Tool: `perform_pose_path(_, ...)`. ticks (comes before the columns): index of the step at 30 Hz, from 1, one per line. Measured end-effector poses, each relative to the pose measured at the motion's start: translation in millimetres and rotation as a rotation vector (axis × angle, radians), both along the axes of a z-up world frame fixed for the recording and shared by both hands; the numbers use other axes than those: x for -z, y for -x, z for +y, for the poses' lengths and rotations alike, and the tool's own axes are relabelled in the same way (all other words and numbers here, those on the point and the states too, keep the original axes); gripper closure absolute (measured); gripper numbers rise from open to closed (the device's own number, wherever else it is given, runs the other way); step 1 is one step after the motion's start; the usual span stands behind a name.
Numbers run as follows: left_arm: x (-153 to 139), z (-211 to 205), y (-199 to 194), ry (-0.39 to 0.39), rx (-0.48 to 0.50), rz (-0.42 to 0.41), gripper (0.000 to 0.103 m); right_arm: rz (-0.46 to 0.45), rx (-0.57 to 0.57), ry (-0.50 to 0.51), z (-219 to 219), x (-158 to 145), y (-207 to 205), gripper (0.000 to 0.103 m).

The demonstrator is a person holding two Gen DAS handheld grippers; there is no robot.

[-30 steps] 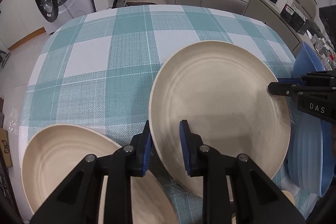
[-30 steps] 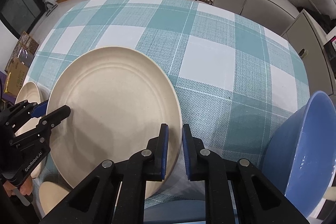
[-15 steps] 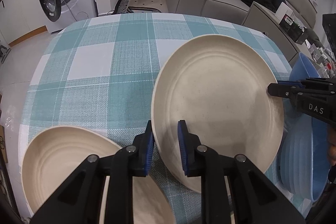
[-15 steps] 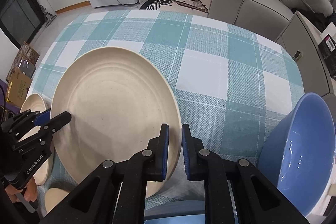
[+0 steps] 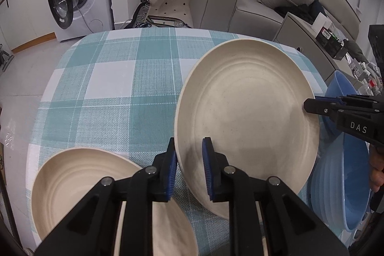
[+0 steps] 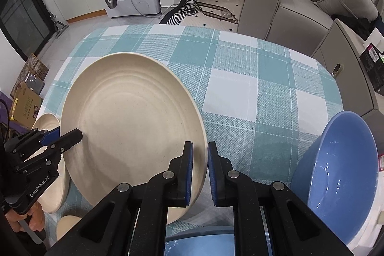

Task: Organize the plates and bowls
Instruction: 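Lift the cream plate with both tools and tilt it upright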

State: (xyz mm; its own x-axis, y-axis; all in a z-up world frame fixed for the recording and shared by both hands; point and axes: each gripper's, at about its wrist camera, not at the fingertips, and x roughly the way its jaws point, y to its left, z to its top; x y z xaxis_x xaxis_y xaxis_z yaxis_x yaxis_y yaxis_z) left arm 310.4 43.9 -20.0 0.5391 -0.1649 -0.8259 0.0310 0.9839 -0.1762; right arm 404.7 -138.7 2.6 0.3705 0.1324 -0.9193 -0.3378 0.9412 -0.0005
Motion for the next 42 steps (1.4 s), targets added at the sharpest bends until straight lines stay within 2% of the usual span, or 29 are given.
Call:
perform_pose_path(31, -60, 9, 51, -0.033, -0.016, -0.151, 0.085, -0.129, -0.052, -0.085, 0, -67, 50, 0.091)
perform_pose_path(42, -72, 20, 72, -0.009, -0.014, -0.179, 0.085, -0.113, -0.098, -0.173, -6, -83, 77, 0.091)
